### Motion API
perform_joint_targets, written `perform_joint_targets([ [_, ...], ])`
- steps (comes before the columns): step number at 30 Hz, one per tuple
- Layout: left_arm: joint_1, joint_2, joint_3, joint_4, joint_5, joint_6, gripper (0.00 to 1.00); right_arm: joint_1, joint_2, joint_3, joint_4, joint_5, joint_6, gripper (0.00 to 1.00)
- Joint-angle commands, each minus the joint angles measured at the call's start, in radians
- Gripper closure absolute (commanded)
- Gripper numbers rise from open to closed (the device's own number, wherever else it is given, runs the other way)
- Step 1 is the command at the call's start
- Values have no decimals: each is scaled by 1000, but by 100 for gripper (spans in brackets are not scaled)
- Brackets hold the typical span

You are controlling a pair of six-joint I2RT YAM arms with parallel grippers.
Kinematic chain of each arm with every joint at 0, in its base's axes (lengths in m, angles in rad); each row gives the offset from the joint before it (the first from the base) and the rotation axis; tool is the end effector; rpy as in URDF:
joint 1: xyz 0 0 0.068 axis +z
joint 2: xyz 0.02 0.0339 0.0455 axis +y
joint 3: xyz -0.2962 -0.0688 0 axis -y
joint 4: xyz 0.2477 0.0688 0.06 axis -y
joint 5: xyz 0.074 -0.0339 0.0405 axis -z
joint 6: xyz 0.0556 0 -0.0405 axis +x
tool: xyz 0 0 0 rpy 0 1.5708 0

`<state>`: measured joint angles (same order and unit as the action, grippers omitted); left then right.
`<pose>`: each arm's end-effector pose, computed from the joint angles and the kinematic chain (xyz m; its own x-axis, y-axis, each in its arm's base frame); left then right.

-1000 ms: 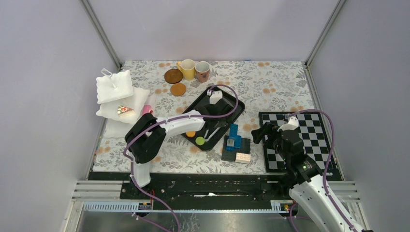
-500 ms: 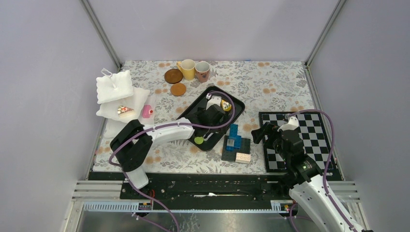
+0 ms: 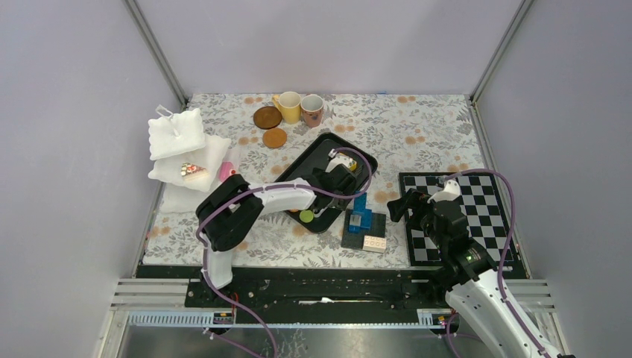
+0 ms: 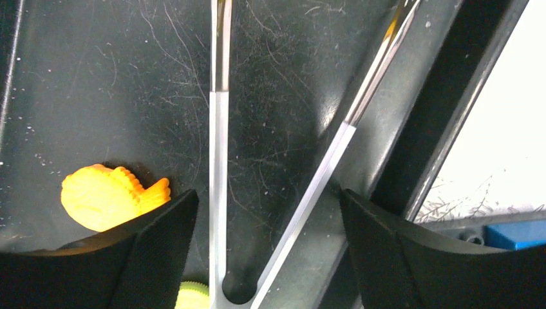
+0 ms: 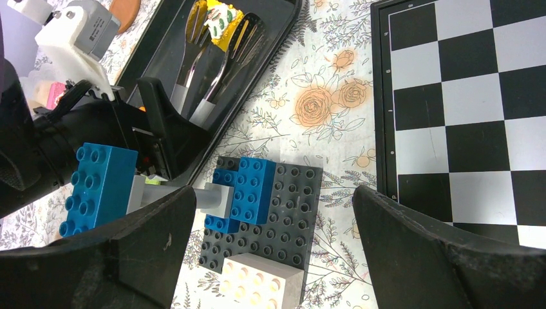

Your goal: Serve the afternoon tea

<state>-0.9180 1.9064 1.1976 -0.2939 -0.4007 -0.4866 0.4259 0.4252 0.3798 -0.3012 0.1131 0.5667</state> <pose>0.2675 -0.3141 0.1720 -0.7350 0.2524 -0.6293 0.2945 0.9549 0.0390 0.1136 0.0446 0.2405 -0.4295 0.3909 -0.8141 -0.0987 0.8757 0.4726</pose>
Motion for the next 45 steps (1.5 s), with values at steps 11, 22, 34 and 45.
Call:
perform_joint_targets([
  [11,-5,6,108,-30,-44,-54,48,7,0,-3,40,13,5,2],
  [22,-17,-121,112,-167,39,-184,55,7,-7,-6,39,8,7,2],
  [34,-144,-237,-115,-251,-64,-319,54,7,-9,-15,44,3,16,2],
  [45,-188,-193,-115,-247,-137,-369,29,7,-18,-17,40,0,20,2],
])
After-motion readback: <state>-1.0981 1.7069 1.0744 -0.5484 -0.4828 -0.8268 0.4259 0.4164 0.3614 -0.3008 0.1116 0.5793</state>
